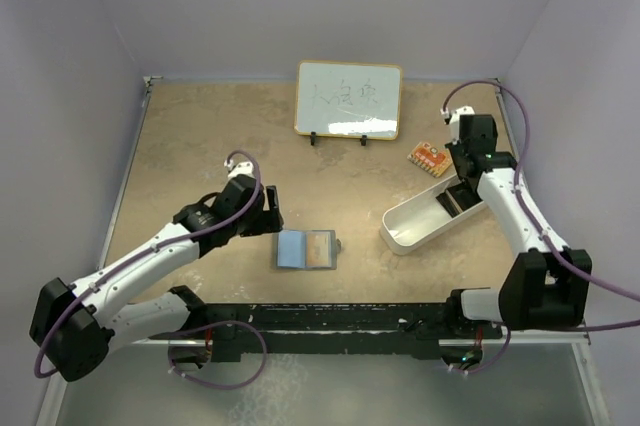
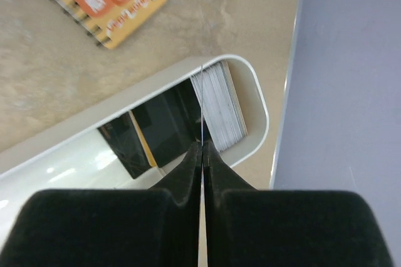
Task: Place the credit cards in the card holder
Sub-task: Pick up the credit card from the storage box, then insert the credit card into the card holder.
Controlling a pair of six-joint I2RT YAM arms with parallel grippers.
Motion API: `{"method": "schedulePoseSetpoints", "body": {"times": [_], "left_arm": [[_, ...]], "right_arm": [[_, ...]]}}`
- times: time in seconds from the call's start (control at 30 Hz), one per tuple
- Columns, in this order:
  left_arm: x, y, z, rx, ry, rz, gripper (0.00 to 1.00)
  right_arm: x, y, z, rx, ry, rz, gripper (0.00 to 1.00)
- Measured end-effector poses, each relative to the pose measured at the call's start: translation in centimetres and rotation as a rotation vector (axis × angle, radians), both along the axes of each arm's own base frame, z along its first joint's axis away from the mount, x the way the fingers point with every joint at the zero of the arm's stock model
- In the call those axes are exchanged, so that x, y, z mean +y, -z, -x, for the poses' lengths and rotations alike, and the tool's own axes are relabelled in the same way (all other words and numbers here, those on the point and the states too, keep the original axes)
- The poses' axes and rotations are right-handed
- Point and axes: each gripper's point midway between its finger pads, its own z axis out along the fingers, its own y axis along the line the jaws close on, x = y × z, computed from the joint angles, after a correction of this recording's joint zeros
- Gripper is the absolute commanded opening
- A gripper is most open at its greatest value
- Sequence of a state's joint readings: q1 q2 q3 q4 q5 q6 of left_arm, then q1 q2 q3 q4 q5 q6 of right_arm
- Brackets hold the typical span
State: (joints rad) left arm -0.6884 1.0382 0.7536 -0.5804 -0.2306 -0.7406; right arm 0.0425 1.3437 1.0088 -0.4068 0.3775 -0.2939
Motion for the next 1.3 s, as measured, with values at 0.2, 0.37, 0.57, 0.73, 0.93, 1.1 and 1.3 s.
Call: {"method": "schedulePoseSetpoints", "body": {"times": [0.2, 0.37, 0.57, 0.73, 0.93, 1.1, 1.3], "left_arm": [[0.2, 4.0, 1.6, 0.116, -0.047, 0.007, 0.67], [0.2, 5.9, 2.1, 0.155, -0.07, 0.016, 0.63], [0.3, 6.7, 2.2, 0.162, -0.087, 0.016, 0.55], [-0.5, 7.1, 2.1, 0.16, -0.079, 0.057, 0.45], [-0.8, 8.5, 2.7, 0.19, -0.065, 0.077, 0.41], [-0.9, 9.4, 3.3, 0.212, -0.065, 0.09, 0.36], [-1.5, 9.7, 3.4, 0.218, -0.082, 0.143, 0.28]], "right_arm": [[2.9, -4.6, -0.8, -0.152, -0.07, -0.163, 0.0], [6.1, -7.8, -0.2, -0.252, -0.12, -0.347, 0.0], [10.8, -9.9, 0.1, -0.3, -0.154, -0.603, 0.0], [15.5, -9.7, 1.0, -0.25, -0.208, -0.778, 0.0], [24.8, -7.6, 4.2, -0.096, -0.369, -0.944, 0.0], [29.4, -4.0, 5.9, 0.063, -0.393, -1.034, 0.0], [34.6, -1.6, 8.7, 0.214, -0.46, -1.097, 0.0]]}}
